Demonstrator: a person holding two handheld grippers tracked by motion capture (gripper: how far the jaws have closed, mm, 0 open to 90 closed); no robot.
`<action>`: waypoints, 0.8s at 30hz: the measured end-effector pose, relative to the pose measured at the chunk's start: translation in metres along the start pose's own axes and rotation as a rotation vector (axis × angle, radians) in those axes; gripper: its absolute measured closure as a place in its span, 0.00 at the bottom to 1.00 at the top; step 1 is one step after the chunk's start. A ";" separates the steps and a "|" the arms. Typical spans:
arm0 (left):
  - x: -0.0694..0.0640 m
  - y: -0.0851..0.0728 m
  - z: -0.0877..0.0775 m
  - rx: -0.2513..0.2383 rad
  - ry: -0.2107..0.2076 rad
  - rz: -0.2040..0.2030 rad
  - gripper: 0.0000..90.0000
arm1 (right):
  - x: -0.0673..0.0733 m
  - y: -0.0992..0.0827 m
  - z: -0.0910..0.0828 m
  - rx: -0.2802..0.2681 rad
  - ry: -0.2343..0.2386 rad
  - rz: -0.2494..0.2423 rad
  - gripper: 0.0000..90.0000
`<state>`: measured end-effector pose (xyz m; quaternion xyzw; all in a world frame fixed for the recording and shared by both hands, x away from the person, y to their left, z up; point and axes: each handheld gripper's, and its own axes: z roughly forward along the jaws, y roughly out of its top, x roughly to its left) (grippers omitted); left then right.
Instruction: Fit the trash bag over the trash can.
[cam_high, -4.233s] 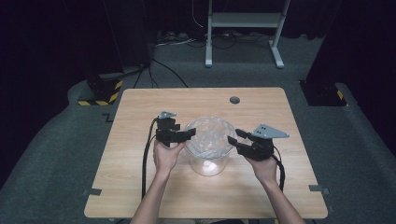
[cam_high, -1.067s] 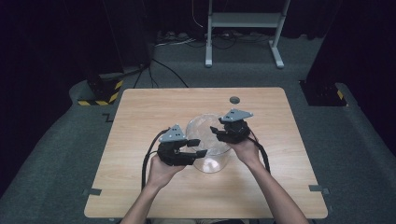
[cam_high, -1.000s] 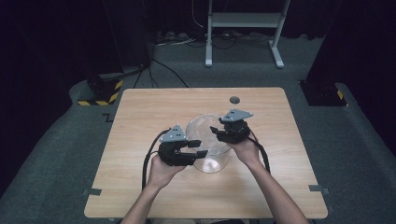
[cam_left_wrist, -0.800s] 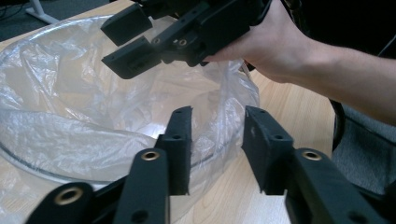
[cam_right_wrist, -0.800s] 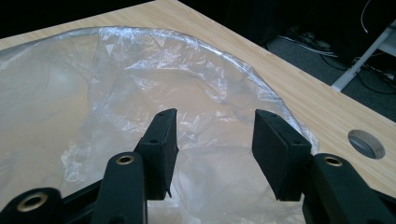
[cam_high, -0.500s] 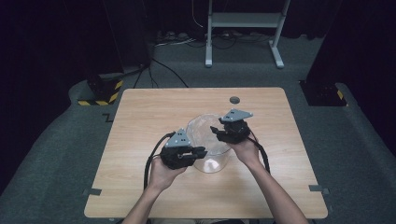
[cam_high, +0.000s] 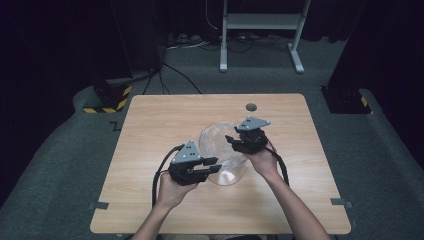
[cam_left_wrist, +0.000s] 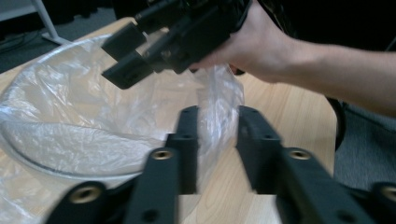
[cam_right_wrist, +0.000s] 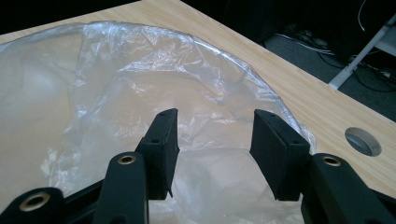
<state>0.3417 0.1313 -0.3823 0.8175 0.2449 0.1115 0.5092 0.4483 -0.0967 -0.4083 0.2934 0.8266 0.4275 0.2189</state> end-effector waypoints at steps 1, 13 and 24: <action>-0.001 0.000 -0.001 -0.004 0.007 0.000 0.71 | 0.000 0.000 0.000 0.000 -0.001 -0.002 0.57; -0.009 0.005 0.016 0.052 0.000 0.015 0.84 | 0.001 0.000 0.000 0.005 -0.005 -0.002 0.57; -0.018 0.002 0.018 0.071 -0.023 0.070 1.00 | 0.001 0.001 0.000 0.009 -0.007 -0.004 0.57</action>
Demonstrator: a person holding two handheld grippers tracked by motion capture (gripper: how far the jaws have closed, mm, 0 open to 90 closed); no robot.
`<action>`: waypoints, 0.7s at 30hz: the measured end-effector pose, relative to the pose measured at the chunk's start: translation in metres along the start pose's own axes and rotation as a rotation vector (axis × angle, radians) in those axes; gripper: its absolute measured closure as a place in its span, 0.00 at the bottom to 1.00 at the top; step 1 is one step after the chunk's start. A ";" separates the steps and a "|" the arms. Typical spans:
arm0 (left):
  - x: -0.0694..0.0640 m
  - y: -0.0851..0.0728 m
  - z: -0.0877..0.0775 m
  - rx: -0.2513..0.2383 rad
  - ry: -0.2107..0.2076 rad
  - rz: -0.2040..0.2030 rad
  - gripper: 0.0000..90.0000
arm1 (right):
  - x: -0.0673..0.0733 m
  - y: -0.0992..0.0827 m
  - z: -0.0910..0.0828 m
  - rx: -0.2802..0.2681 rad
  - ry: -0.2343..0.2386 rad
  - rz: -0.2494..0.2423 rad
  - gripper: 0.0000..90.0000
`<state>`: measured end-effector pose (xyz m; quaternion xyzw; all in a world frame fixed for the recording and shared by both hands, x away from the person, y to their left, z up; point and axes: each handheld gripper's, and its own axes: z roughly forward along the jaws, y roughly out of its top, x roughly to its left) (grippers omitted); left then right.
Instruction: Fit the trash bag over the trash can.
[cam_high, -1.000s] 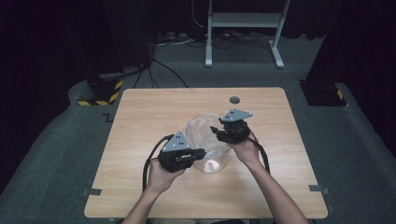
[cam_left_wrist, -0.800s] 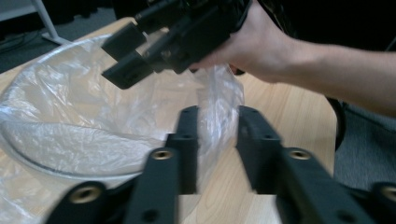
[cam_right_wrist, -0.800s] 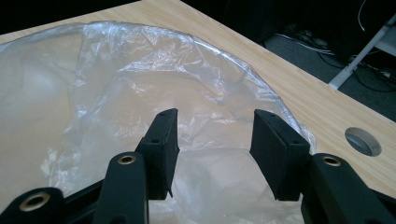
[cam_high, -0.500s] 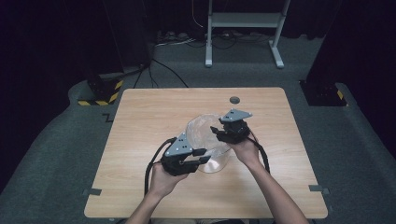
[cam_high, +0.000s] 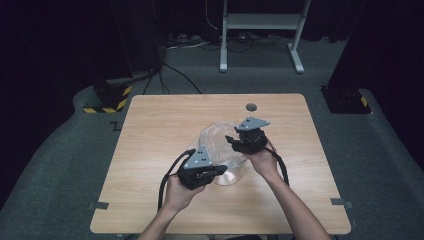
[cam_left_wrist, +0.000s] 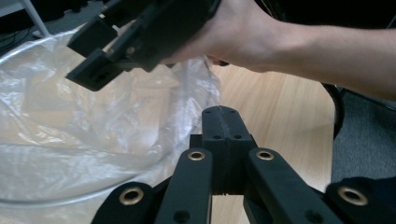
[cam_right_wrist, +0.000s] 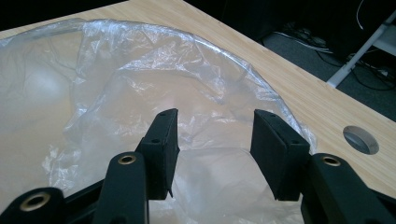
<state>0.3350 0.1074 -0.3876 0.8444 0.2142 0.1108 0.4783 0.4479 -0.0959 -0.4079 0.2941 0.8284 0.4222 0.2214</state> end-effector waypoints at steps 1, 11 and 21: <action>-0.001 -0.001 0.001 0.009 0.003 0.012 1.00 | 0.000 0.000 0.000 0.001 0.000 -0.002 0.57; 0.001 -0.006 -0.004 -0.049 0.040 -0.028 0.84 | -0.004 0.002 -0.004 0.021 0.071 0.045 0.53; 0.003 -0.005 0.005 -0.005 0.033 -0.026 1.00 | -0.008 0.005 -0.018 0.007 0.079 0.054 0.52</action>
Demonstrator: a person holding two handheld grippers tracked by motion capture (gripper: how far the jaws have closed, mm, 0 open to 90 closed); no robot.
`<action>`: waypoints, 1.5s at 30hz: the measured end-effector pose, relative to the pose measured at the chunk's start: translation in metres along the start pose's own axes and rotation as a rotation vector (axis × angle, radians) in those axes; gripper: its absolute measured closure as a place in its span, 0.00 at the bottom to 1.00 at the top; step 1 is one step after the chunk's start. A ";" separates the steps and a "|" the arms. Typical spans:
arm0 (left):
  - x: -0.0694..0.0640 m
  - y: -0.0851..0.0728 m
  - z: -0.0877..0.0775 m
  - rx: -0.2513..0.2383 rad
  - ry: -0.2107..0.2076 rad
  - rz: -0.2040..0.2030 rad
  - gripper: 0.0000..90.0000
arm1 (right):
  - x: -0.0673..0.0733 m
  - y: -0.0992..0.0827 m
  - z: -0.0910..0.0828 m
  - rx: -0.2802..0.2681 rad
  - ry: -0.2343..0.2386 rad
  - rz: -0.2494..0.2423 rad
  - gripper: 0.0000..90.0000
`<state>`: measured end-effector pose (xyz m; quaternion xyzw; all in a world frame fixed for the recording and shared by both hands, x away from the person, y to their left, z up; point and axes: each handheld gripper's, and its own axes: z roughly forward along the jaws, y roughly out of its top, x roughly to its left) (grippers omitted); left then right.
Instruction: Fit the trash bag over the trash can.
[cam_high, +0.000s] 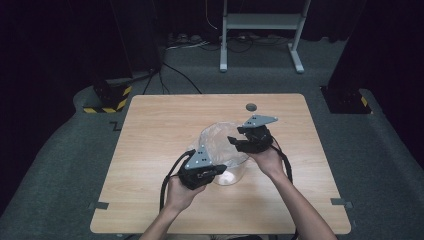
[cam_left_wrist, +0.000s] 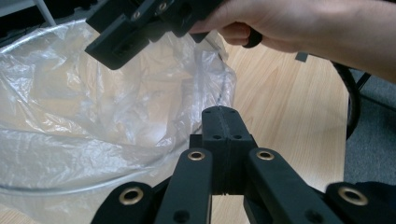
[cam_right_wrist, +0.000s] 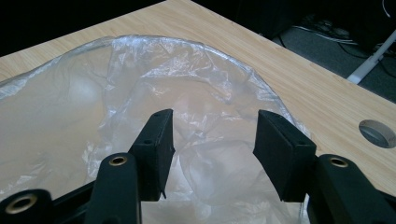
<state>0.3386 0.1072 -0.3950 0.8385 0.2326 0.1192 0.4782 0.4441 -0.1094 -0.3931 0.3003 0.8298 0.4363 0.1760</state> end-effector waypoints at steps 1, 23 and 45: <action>-0.002 0.000 0.000 0.009 0.004 0.013 1.00 | -0.001 0.000 0.000 0.000 0.002 0.001 0.52; 0.007 0.003 0.001 -0.048 -0.006 -0.066 0.87 | -0.002 -0.002 -0.002 0.002 0.013 0.005 0.52; -0.013 -0.012 -0.005 -0.034 -0.001 0.067 1.00 | 0.002 -0.002 -0.002 0.000 0.014 -0.009 0.53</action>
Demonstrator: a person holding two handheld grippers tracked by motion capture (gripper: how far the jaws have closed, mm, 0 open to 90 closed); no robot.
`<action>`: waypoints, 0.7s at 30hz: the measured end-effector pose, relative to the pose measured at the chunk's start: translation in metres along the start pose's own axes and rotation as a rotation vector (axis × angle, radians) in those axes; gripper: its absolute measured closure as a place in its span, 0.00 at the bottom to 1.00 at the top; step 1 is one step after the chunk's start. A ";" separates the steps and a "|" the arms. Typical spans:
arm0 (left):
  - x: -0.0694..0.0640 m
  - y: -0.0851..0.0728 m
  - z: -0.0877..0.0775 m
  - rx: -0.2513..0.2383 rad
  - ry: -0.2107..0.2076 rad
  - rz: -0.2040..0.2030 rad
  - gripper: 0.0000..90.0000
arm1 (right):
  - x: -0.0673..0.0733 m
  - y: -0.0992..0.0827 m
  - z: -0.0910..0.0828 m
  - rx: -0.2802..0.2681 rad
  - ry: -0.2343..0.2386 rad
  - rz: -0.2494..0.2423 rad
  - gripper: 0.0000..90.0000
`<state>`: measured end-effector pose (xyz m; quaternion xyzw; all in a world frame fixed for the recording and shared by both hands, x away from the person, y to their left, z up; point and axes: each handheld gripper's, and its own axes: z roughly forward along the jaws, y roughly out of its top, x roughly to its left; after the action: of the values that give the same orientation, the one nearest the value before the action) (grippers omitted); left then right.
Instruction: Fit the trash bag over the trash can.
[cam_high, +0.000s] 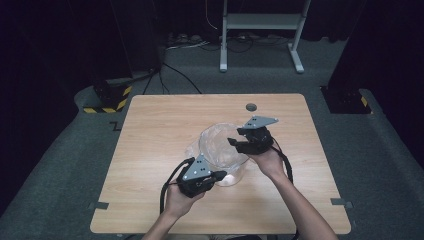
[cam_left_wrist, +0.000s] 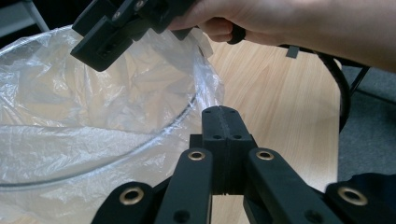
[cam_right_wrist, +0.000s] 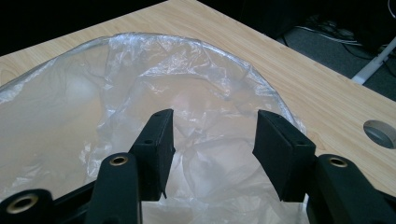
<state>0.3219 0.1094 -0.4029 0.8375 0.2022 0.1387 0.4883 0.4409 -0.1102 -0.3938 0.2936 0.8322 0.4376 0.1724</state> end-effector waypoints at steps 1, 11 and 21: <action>-0.001 -0.001 0.000 -0.003 0.000 0.006 1.00 | 0.000 0.000 0.000 0.000 0.000 0.000 0.53; 0.006 -0.019 0.009 0.046 0.021 -0.032 0.83 | 0.001 -0.001 -0.001 -0.009 0.007 0.004 0.53; 0.012 -0.012 -0.026 -0.075 0.022 -0.090 0.53 | 0.003 0.000 -0.001 -0.008 0.003 -0.008 0.53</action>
<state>0.3183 0.1406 -0.4006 0.8072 0.2395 0.1332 0.5228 0.4384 -0.1092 -0.3936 0.2892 0.8318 0.4405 0.1742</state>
